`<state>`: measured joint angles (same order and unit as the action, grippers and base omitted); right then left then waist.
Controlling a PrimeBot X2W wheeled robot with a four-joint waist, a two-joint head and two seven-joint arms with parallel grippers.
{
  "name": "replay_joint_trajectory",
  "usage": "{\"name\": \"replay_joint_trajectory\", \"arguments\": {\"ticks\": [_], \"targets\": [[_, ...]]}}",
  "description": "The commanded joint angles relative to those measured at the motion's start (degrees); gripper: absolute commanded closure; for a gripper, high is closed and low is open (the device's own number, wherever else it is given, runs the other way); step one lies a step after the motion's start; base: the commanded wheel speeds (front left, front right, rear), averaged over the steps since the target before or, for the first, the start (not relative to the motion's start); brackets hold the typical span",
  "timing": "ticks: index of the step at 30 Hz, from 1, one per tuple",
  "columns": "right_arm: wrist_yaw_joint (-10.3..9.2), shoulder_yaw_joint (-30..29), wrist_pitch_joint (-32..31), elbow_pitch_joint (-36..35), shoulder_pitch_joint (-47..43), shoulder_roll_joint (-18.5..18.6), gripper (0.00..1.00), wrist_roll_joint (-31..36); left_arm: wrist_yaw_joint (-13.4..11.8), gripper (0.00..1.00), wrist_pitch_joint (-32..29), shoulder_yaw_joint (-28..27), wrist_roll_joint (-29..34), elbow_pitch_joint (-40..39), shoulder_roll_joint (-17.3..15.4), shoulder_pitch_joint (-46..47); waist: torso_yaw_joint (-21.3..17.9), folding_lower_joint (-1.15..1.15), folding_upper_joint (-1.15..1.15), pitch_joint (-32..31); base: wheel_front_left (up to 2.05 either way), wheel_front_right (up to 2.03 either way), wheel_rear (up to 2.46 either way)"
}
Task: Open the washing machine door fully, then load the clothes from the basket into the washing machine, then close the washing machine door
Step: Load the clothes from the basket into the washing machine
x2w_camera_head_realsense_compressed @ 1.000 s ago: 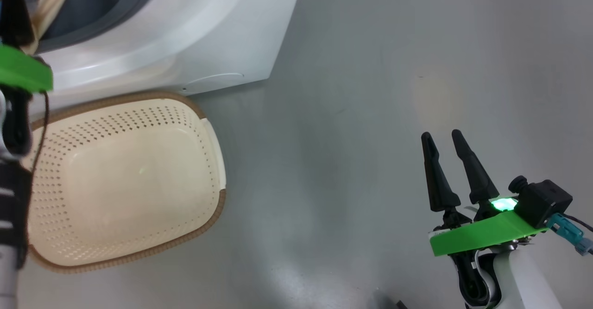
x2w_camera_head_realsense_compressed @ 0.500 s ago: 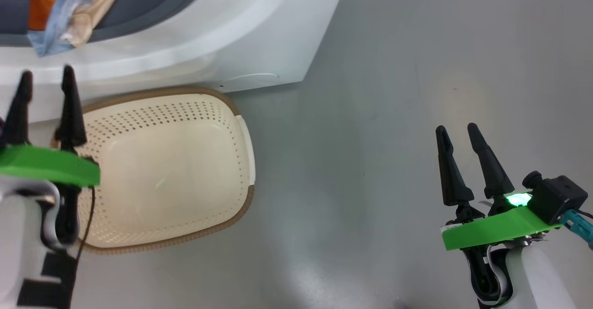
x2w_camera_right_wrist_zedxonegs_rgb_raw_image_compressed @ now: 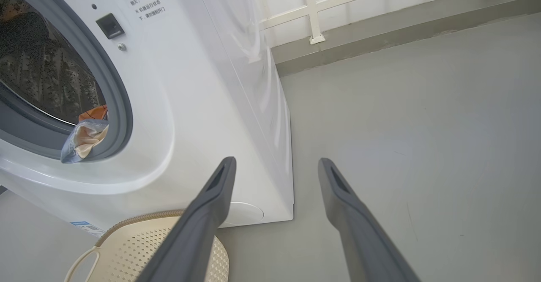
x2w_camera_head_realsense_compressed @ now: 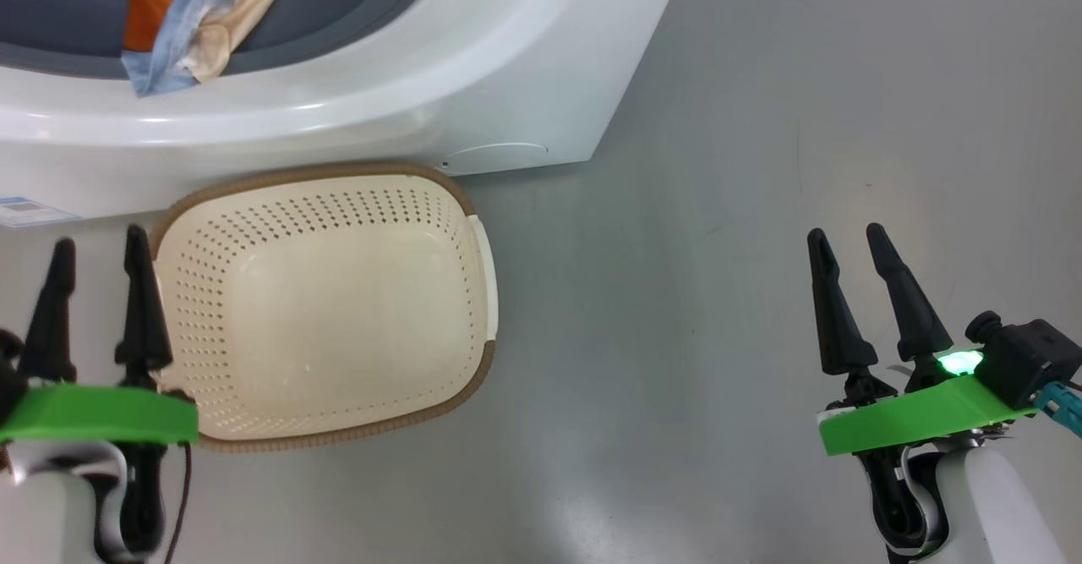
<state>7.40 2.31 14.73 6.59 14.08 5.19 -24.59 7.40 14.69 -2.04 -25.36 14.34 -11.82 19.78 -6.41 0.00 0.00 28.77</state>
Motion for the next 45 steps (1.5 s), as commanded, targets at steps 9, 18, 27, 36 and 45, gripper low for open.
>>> {"name": "replay_joint_trajectory", "arguments": {"ticks": [9, 18, 27, 36, 45], "targets": [[0.09, 0.27, 0.27, -1.30, -1.71, 0.90, 0.00, 0.47, 0.09, 0.00, 0.30, -4.28, 1.23, -6.55, 1.03, -7.68, 0.99, 0.00, 0.00, -0.76, 0.00, 0.00, 0.00], [0.09, 0.38, 0.27, -1.07, -1.51, 1.30, 0.00, 0.39, 0.09, 0.00, 0.30, -5.49, 1.42, -8.26, 2.13, -9.76, 1.30, 0.00, 0.00, -1.22, 0.00, 0.00, 0.00], [0.09, 0.62, 0.27, -1.15, -1.58, 1.13, 0.00, 0.41, 0.09, 0.00, 0.30, -5.01, 1.33, -8.12, 1.86, -9.31, 0.96, 0.00, 0.00, -1.01, 0.00, 0.00, 0.00], [0.09, 0.78, 0.27, -1.26, -1.30, 0.83, 0.00, 0.45, 0.09, 0.00, 0.30, -2.93, 1.03, -6.95, 0.49, -5.91, 1.03, 0.00, 0.00, -0.12, 0.00, 0.00, 0.00], [0.09, 1.42, 0.27, -1.14, -0.20, 0.40, 0.00, 0.41, 0.09, 0.00, 0.30, 2.45, 0.58, -2.34, -2.97, 4.36, 0.51, 0.00, 0.00, 1.36, 0.00, 0.00, 0.00]]}}
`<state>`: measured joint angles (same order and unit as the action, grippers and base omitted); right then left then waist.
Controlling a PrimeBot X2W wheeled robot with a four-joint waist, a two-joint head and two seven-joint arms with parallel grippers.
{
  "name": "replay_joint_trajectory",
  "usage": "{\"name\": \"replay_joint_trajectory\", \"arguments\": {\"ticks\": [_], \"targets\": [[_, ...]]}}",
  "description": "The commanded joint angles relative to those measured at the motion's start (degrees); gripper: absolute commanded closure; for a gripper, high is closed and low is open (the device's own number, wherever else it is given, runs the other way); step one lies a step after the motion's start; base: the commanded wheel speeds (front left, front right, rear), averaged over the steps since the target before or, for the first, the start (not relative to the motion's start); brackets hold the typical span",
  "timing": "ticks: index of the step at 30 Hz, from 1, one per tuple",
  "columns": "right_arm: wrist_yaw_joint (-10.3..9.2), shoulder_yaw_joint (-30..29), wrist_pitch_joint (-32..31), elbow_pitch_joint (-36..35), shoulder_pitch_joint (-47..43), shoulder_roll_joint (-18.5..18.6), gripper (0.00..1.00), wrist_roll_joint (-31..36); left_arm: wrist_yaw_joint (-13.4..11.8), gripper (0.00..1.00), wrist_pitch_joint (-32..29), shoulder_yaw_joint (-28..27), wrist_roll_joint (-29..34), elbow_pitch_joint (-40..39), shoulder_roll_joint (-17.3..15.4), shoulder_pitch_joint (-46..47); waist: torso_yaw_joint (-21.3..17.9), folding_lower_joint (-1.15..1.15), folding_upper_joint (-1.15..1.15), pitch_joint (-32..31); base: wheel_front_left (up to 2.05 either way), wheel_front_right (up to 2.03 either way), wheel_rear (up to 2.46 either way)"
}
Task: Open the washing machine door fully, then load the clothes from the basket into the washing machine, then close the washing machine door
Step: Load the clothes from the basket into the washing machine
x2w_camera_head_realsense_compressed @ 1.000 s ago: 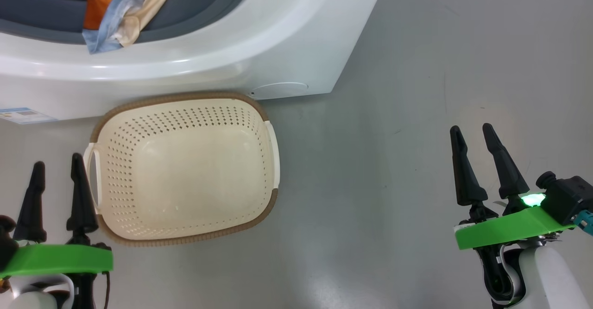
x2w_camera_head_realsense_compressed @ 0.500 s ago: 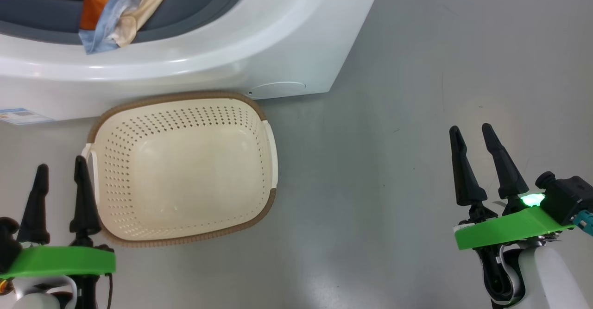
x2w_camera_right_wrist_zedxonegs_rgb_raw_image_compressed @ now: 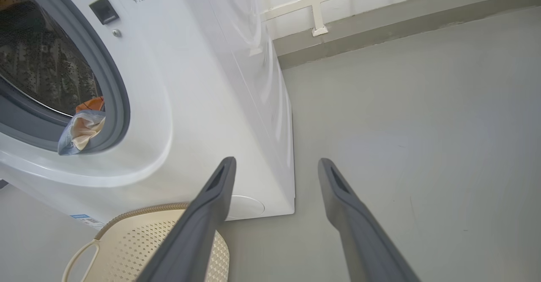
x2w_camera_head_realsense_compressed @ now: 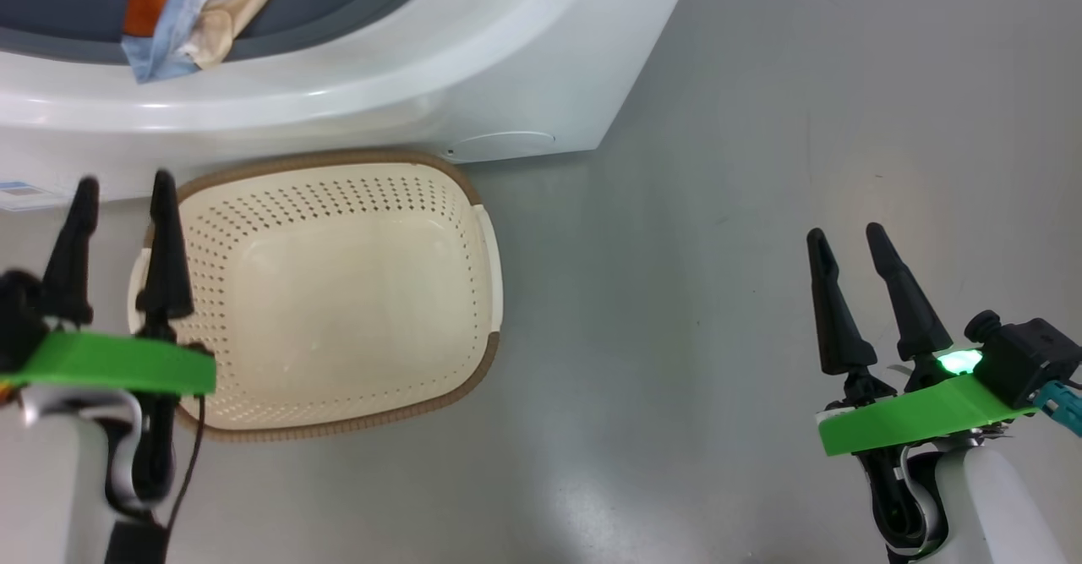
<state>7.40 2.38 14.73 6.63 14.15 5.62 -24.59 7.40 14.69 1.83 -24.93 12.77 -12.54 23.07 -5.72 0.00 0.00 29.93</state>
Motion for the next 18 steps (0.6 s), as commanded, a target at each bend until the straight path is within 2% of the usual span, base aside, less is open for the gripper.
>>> {"name": "replay_joint_trajectory", "arguments": {"ticks": [1, 18], "targets": [[0.09, 1.41, 0.27, -1.17, -0.17, -0.11, 0.00, 0.39, 0.09, 0.00, 0.30, -0.68, 0.15, 0.06, -2.78, 2.29, -0.32, 0.00, 0.00, 0.35, 0.00, 0.00, 0.00], [0.09, 2.86, 0.27, -0.98, 2.24, -1.13, 0.00, 0.18, 0.09, 0.00, 0.31, 10.55, -1.97, 14.30, -9.76, 22.48, -2.87, 0.00, 0.00, 3.58, 0.00, 0.00, 0.00]]}}
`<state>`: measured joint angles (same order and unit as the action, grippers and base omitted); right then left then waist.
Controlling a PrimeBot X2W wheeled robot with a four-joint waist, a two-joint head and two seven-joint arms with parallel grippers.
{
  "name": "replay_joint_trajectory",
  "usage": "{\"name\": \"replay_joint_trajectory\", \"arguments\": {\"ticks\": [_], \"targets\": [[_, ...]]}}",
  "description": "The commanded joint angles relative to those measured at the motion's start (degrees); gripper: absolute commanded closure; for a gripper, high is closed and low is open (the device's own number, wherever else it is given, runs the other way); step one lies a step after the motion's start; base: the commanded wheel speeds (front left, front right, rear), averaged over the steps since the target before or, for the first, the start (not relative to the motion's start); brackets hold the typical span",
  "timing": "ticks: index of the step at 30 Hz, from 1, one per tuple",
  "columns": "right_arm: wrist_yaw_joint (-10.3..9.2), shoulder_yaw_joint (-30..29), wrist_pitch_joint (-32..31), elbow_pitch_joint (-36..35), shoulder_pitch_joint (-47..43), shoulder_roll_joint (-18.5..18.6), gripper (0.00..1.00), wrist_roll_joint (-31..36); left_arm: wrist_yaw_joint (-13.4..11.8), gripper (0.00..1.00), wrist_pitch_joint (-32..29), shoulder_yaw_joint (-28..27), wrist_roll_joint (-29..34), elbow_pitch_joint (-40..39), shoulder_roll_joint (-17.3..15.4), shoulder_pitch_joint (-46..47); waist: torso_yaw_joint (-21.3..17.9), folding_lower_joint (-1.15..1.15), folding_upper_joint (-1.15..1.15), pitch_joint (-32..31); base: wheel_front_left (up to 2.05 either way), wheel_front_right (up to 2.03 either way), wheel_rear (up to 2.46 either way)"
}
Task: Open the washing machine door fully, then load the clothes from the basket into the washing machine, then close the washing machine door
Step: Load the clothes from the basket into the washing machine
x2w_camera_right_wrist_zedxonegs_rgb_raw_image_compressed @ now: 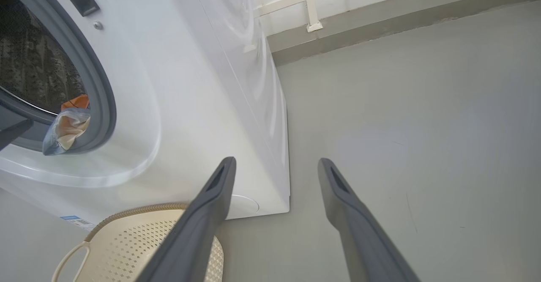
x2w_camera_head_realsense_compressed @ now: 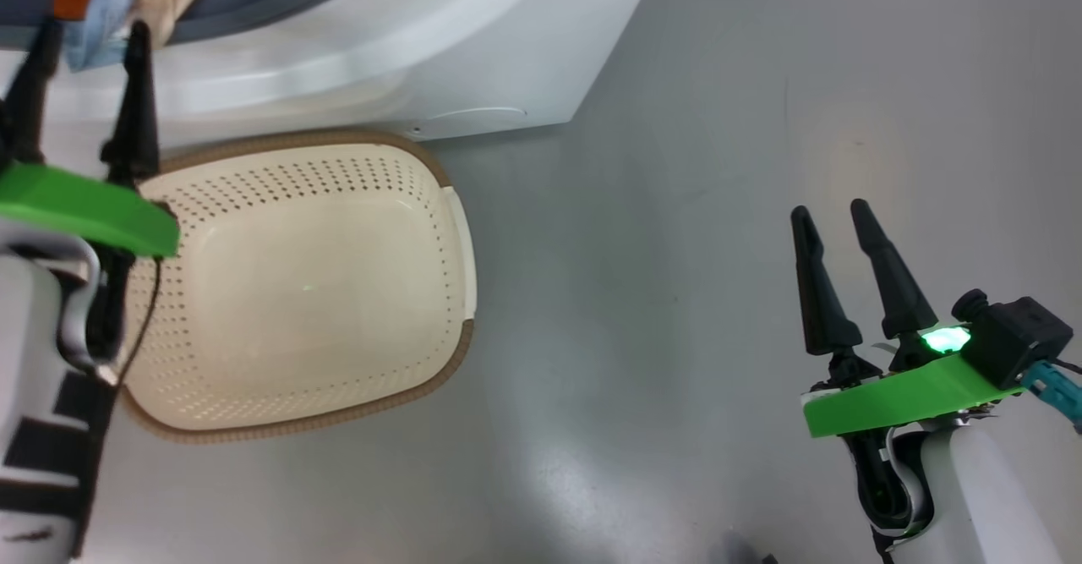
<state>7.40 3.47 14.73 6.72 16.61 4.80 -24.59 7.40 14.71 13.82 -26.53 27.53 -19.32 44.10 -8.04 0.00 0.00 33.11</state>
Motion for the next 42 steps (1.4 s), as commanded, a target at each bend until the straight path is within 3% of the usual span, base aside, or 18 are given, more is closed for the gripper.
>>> {"name": "replay_joint_trajectory", "arguments": {"ticks": [1, 18, 19, 22, 24, 25, 42], "targets": [[0.09, 1.96, 0.27, -1.00, -0.08, -0.37, 0.00, 0.14, 0.09, 0.00, 0.29, -1.14, -0.57, 0.50, -3.25, 2.34, -0.81, 0.00, 0.00, 0.51, 0.00, 0.00, 0.00], [0.09, 3.24, 0.27, -1.25, 0.88, -1.05, 0.00, -0.06, 0.09, 0.00, 0.29, 5.02, -1.36, 14.25, -7.46, 12.50, -4.31, 0.00, 0.00, 2.43, 0.00, 0.00, 0.00], [0.09, 3.26, 0.27, -1.26, 0.89, -1.09, 0.00, -0.05, 0.09, 0.07, 0.29, 5.14, -1.25, 14.68, -7.63, 12.83, -4.40, 0.00, 0.00, 2.49, 0.00, 0.00, 0.00], [0.09, 3.29, 0.27, -1.33, 0.94, -1.19, 0.00, -0.04, 0.09, 0.75, 0.29, 5.28, -0.49, 15.76, -8.17, 13.80, -4.60, 0.00, 0.00, 2.64, 0.00, 0.00, 0.00], [0.09, 3.33, 0.27, -1.37, 1.00, -1.25, 0.00, -0.05, 0.09, 0.95, 0.29, 5.62, 0.26, 16.59, -8.45, 14.42, -4.73, 0.00, 0.00, 2.74, 0.00, 0.00, 0.00], [0.09, 3.36, 0.27, -1.39, 1.03, -1.29, 0.00, -0.06, 0.09, 1.00, 0.29, 5.91, 0.44, 17.05, -8.52, 14.72, -4.79, 0.00, 0.00, 2.78, 0.00, 0.00, 0.00], [0.09, 4.97, 0.27, -1.18, 2.05, -1.84, 0.00, -0.95, 0.09, 1.00, 0.29, 8.32, -2.55, 21.35, -8.32, 25.32, -7.23, 0.00, 0.00, 3.83, 0.00, 0.00, 0.00]]}}
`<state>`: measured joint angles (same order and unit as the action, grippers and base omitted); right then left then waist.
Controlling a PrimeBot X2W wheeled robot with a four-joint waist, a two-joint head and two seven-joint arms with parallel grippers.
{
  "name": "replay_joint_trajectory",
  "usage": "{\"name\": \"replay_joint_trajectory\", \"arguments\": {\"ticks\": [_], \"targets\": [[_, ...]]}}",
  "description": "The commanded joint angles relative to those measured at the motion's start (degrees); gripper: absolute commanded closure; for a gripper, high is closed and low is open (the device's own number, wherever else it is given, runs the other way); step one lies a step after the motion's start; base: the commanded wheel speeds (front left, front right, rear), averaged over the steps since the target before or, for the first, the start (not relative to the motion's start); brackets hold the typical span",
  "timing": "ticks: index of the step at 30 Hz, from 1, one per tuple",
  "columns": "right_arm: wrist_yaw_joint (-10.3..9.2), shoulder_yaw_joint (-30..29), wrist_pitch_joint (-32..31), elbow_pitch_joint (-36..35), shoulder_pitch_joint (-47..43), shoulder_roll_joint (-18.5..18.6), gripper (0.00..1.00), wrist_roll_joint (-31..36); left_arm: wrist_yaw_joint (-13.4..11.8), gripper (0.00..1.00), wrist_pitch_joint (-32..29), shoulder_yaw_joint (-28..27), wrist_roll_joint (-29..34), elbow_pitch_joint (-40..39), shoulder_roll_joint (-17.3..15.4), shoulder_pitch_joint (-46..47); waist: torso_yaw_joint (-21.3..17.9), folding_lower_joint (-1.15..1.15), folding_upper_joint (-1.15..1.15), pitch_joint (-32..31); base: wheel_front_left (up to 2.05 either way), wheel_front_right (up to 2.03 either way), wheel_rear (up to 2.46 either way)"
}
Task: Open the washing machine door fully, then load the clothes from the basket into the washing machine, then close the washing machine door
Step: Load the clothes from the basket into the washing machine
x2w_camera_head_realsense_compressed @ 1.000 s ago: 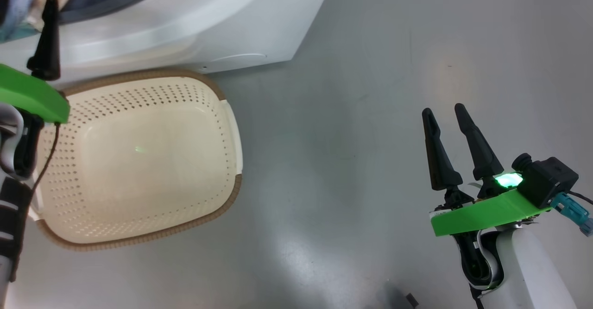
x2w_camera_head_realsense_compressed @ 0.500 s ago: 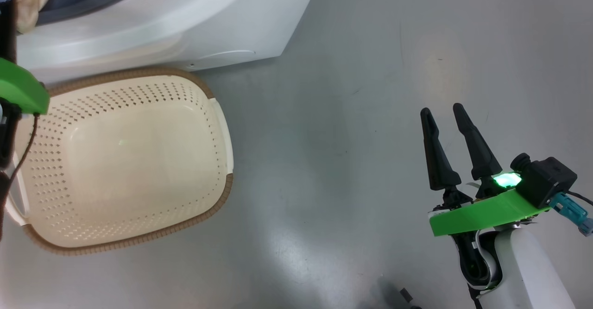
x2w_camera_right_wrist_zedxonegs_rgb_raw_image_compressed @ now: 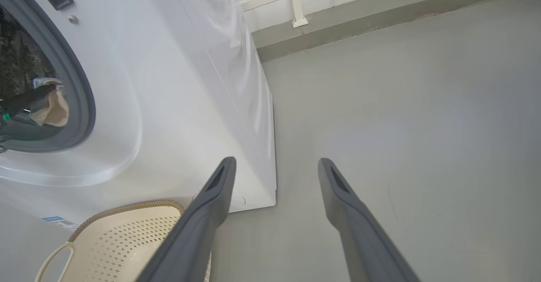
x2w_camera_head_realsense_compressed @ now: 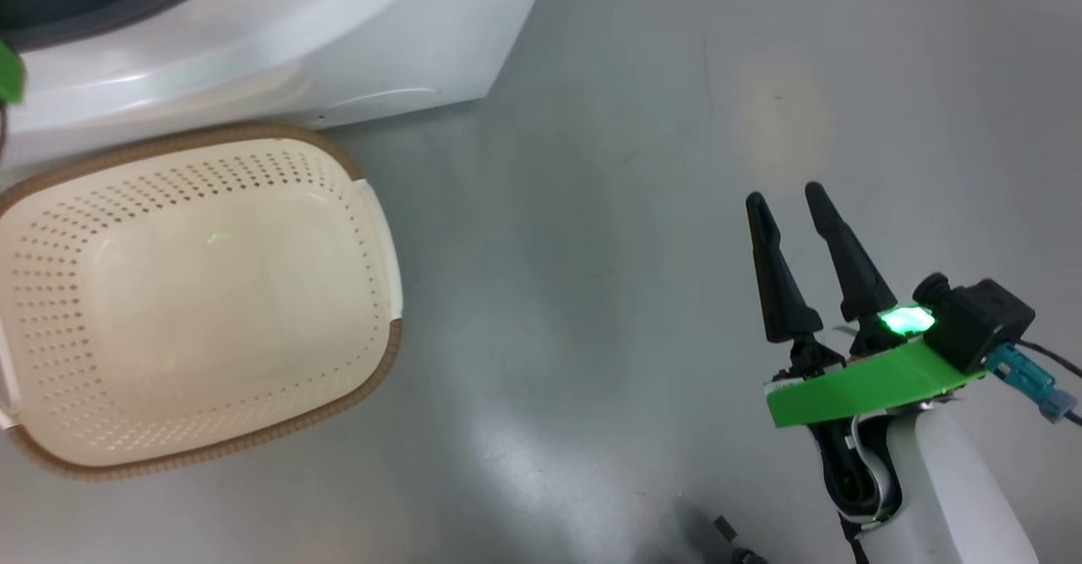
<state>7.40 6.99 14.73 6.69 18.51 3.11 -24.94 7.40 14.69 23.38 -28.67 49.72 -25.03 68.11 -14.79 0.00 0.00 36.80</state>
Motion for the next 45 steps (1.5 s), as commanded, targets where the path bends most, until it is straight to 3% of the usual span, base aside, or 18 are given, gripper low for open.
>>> {"name": "replay_joint_trajectory", "arguments": {"ticks": [1, 10, 19, 26, 27, 30, 31, 33, 34, 45], "targets": [[0.09, 1.66, 0.27, -1.12, 0.23, -0.18, 0.00, -0.70, 0.09, 1.00, 0.31, -1.50, -0.90, -0.33, -2.64, 2.33, -0.88, 0.00, 0.00, 0.18, 0.00, 0.00, 0.00], [0.09, 3.24, 0.27, -1.21, -0.47, -0.22, 0.00, -2.98, -0.06, 1.00, 0.31, -8.46, 2.01, -0.23, -2.93, 6.22, -4.36, 0.00, 0.00, 0.33, 0.00, 0.00, 0.00], [0.09, 3.45, 0.27, -1.43, -1.30, -0.23, 0.00, -3.23, 0.05, 1.00, 0.31, -6.46, 5.57, 8.32, -1.50, 7.02, -5.06, 0.00, 0.00, 0.07, 0.00, 0.00, 0.00], [0.09, 3.48, 0.27, -1.22, -1.37, -0.23, 0.00, -3.03, 0.07, 0.99, -1.78, -0.57, 6.54, 16.88, 0.11, 10.99, -4.42, 0.00, 0.00, -0.45, 0.00, 0.00, 0.00], [0.09, 3.51, 0.27, -1.22, -1.33, -0.23, 0.00, -3.04, 0.07, 0.86, -2.88, -0.04, 6.05, 17.78, 0.54, 11.28, -4.30, 0.00, 0.00, -0.55, 0.00, 0.00, 0.00], [0.09, 3.70, 0.27, -1.21, -1.32, -0.23, 0.00, -3.10, 0.08, 0.61, -5.35, 2.12, 5.08, 19.31, 0.99, 11.76, -4.04, 0.00, 0.00, -0.80, 0.00, 0.00, 0.00], [0.09, 3.72, 0.27, -1.20, -1.35, -0.23, 0.00, -3.09, 0.08, 0.36, -6.53, 2.64, 4.40, 19.69, 1.22, 11.72, -3.96, 0.00, 0.00, -0.87, 0.00, 0.00, 0.00], [0.09, 3.66, 0.27, -1.17, -1.38, -0.23, 0.00, -3.08, 0.08, 0.07, -7.69, 3.80, 3.40, 19.88, 1.19, 11.70, -3.79, 0.00, 0.00, -0.96, 0.00, 0.00, 0.00], [0.09, 3.64, 0.27, -1.16, -1.37, -0.23, 0.00, -3.08, 0.08, 0.00, -7.89, 4.09, 2.75, 19.92, 1.10, 11.77, -3.74, 0.00, 0.00, -0.97, 0.00, 0.00, 0.00], [0.09, 3.04, 0.27, -1.06, -1.20, -0.23, 0.00, -2.65, 0.08, 0.00, -4.82, 6.07, -4.81, 18.49, 1.30, 11.01, -2.66, 0.00, 0.00, -1.51, 0.00, 0.00, 0.00]]}}
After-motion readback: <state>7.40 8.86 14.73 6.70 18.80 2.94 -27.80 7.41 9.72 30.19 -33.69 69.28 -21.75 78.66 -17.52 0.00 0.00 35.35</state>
